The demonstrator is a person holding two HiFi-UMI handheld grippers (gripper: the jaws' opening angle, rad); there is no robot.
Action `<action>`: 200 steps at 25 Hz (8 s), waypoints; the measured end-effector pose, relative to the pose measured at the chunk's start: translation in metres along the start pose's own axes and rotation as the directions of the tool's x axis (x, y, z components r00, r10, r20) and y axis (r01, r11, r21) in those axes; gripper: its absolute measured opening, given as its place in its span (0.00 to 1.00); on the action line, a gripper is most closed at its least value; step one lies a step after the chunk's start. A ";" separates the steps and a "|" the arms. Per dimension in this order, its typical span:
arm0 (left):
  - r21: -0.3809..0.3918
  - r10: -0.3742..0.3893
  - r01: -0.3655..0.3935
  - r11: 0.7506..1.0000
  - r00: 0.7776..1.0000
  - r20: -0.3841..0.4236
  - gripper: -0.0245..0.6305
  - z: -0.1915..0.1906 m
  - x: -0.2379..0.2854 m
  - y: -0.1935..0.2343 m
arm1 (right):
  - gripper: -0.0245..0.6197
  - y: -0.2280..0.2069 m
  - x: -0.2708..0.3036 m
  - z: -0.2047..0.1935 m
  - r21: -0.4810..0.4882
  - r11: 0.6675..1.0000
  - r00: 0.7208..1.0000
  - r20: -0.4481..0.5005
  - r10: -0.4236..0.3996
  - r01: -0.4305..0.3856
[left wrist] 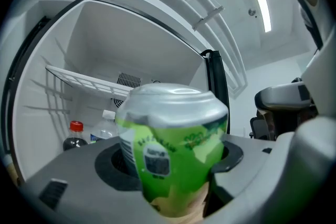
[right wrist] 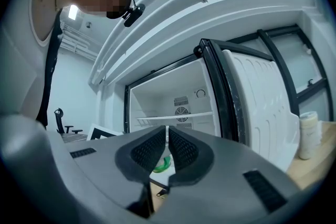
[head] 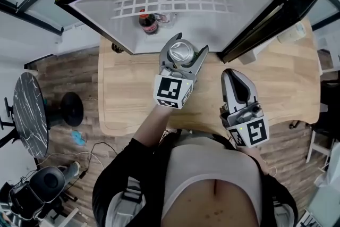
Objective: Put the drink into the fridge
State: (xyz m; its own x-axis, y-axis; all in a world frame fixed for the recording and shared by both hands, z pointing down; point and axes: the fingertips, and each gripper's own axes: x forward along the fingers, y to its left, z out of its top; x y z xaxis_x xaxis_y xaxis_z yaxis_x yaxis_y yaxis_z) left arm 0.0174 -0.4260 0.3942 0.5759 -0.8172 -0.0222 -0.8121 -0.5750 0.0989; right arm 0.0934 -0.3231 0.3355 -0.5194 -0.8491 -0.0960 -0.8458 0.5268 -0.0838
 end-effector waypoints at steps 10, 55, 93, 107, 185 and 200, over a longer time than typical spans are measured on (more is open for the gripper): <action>0.014 0.006 -0.006 1.000 0.999 -0.035 0.56 -0.026 0.035 0.007 | 0.10 -0.014 -0.002 -0.010 0.014 1.000 0.999 -0.032 -0.023 0.023; 0.064 0.068 -0.056 0.996 0.974 -0.215 0.56 -0.103 0.123 0.056 | 0.10 -0.030 -0.009 -0.033 0.023 0.996 0.990 -0.118 -0.081 0.085; 0.072 0.075 -0.054 0.996 0.937 -0.342 0.56 -0.125 0.151 0.069 | 0.10 -0.022 -0.004 -0.036 0.067 0.995 0.991 -0.117 -0.067 0.075; 0.076 0.061 -0.036 0.996 0.932 -0.358 0.56 -0.126 0.156 0.067 | 0.10 -0.016 -0.007 -0.033 0.078 0.995 0.992 -0.111 -0.057 0.066; 0.031 0.142 -0.141 0.990 0.990 -0.027 0.05 0.040 -0.023 -0.030 | 0.10 0.008 0.003 0.003 0.113 0.982 0.989 0.036 0.145 -0.148; 0.007 0.169 -0.169 0.986 0.986 0.000 0.05 0.041 -0.064 -0.050 | 0.10 0.021 -0.013 -0.003 0.102 0.976 0.981 0.033 0.189 -0.191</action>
State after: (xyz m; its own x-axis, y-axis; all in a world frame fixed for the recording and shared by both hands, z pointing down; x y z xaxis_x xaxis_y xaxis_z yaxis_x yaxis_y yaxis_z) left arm 0.0171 -0.3466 0.3497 0.4300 -0.9028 -0.0056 -0.8985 -0.4286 0.0947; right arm 0.0818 -0.3011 0.3378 -0.6653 -0.7328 -0.1428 -0.7141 0.6804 -0.1645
